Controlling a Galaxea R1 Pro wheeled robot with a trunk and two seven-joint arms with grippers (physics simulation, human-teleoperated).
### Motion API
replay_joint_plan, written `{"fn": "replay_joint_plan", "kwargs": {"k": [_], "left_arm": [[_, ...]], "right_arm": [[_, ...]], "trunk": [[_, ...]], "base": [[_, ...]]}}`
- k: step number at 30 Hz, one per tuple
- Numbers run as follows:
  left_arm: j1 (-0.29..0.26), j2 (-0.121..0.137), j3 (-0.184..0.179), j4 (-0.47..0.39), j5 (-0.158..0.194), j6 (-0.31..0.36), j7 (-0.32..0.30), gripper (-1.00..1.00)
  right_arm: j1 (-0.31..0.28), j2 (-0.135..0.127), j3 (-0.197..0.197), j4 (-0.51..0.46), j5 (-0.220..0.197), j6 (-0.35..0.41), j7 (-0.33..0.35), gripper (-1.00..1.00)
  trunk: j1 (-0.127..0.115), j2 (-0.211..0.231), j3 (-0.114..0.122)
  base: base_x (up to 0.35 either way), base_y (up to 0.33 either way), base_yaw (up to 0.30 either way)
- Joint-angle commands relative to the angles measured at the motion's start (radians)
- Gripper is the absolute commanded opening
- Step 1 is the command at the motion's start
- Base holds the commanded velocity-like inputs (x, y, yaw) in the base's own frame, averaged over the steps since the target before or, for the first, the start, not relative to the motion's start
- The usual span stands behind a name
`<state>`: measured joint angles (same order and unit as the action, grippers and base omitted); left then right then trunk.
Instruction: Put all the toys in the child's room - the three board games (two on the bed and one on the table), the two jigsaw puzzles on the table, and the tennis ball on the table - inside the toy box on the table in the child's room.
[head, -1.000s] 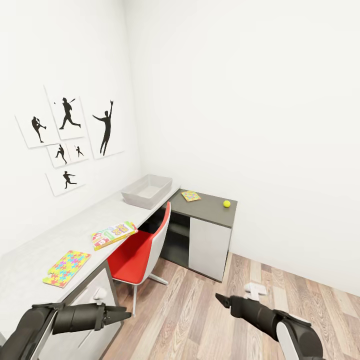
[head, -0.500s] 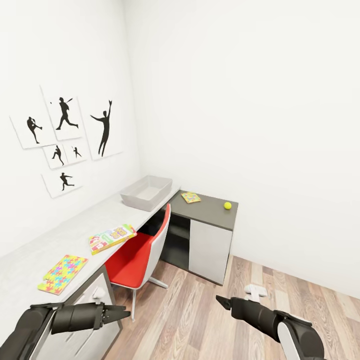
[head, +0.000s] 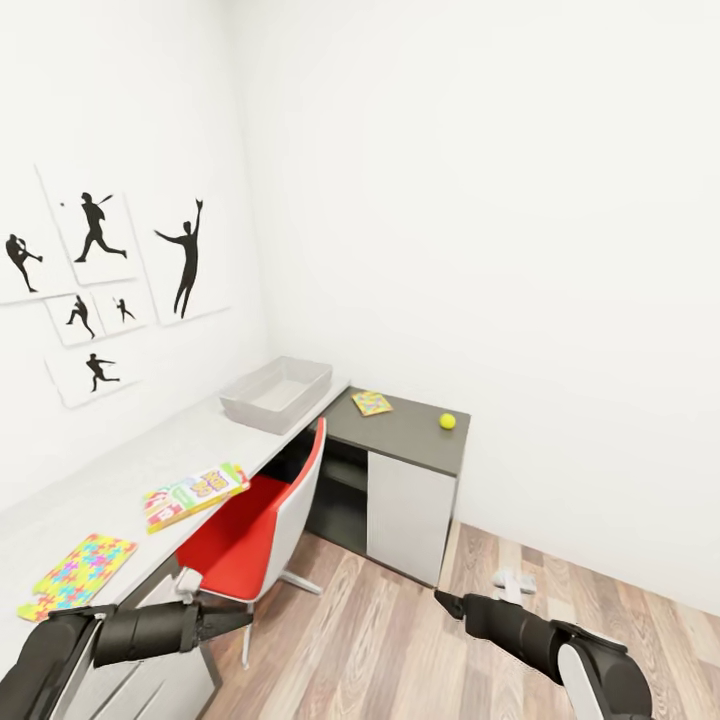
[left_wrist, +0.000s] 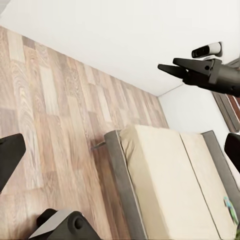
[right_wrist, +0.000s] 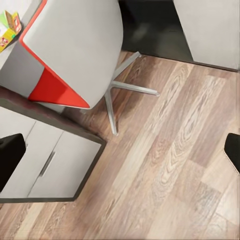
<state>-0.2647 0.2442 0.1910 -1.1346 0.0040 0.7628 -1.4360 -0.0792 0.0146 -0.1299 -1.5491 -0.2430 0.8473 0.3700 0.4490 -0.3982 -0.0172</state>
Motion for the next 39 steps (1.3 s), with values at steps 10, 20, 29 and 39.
{"fn": "replay_joint_plan", "kwargs": {"k": [10,20,29,39], "left_arm": [[-0.001,-0.001,0.054,0.0,-0.001,0.027,-0.003,1.0],[-0.001,-0.003,0.054,0.0,-0.002,0.026,-0.001,1.0],[-0.001,-0.003,0.054,0.0,-0.003,0.027,-0.001,1.0],[-0.001,-0.002,0.054,0.0,-0.002,0.029,-0.001,1.0]], "right_arm": [[-0.002,0.001,-0.009,0.0,0.004,0.004,0.007,1.0],[-0.001,0.001,-0.01,0.0,0.005,0.003,0.004,1.0],[-0.002,0.001,-0.01,0.0,0.004,0.003,0.006,1.0],[-0.001,0.001,-0.009,-0.001,0.004,0.003,0.006,1.0]], "trunk": [[0.001,-0.002,-0.002],[0.001,-0.002,-0.002],[0.001,-0.002,-0.002],[0.001,-0.002,-0.002]], "base": [[0.236,-0.229,0.165],[0.235,-0.225,0.26],[0.229,-0.218,0.026],[0.069,-0.072,0.002]]}}
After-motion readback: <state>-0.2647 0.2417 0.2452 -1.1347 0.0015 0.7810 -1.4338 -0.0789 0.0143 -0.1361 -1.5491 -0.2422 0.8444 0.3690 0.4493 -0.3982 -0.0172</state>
